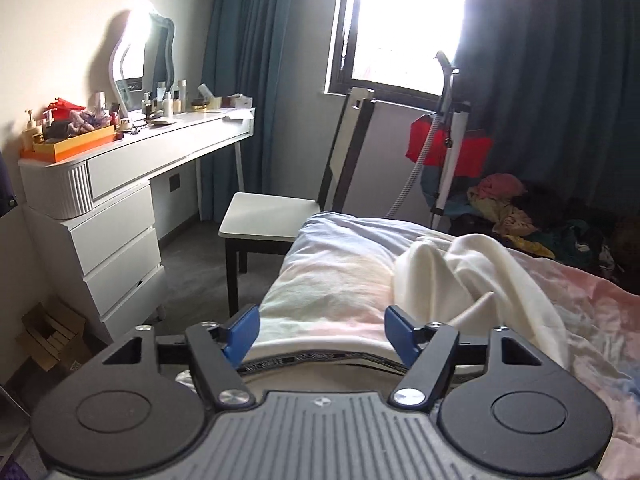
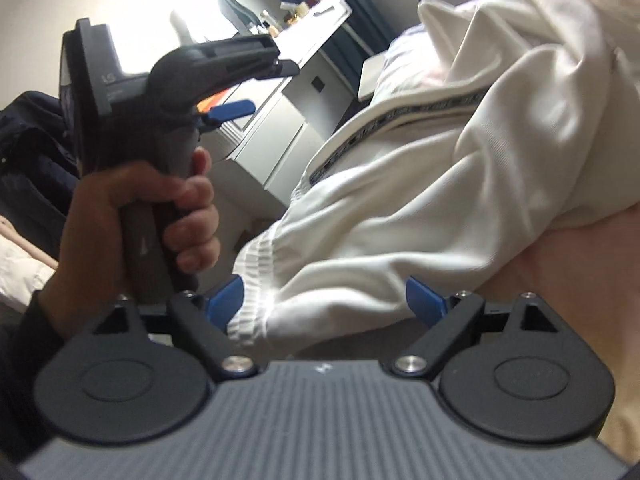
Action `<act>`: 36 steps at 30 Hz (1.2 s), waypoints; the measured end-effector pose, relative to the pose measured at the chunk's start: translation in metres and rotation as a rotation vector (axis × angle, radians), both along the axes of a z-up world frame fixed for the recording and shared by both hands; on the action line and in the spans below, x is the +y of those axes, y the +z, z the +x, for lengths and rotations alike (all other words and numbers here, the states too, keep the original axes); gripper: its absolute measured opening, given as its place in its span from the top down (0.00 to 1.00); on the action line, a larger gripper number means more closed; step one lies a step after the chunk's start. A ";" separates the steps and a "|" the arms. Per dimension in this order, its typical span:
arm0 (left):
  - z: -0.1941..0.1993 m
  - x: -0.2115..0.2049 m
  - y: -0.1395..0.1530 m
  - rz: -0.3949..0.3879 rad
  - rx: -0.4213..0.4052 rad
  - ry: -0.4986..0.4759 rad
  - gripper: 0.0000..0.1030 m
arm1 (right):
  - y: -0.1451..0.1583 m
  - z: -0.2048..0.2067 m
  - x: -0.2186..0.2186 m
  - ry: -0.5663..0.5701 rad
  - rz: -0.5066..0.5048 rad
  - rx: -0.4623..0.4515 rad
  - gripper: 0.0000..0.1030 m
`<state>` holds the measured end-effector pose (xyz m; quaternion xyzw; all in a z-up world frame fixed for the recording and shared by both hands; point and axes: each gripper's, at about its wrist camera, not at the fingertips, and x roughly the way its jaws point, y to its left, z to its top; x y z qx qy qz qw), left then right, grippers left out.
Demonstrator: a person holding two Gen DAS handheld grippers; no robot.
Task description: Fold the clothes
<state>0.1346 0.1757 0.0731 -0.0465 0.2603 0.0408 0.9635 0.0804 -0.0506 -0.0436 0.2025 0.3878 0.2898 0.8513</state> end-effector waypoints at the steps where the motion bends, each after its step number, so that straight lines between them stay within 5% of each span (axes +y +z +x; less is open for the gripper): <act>1: -0.013 -0.013 0.003 0.007 -0.015 -0.011 0.13 | 0.006 -0.006 -0.013 -0.020 -0.022 -0.032 0.13; 11: -0.129 -0.124 0.001 0.013 -0.100 -0.128 0.02 | 0.055 -0.049 -0.140 -0.276 -0.297 -0.385 0.13; 20: -0.179 -0.174 -0.034 0.092 -0.203 -0.186 0.02 | 0.037 -0.076 -0.202 -0.392 -0.344 -0.479 0.13; 29: -0.142 -0.181 -0.089 0.113 -0.068 -0.225 0.02 | 0.027 -0.067 -0.228 -0.457 -0.310 -0.393 0.14; 36: -0.039 -0.193 -0.098 0.114 0.021 -0.288 0.02 | 0.025 -0.063 -0.241 -0.481 -0.252 -0.322 0.14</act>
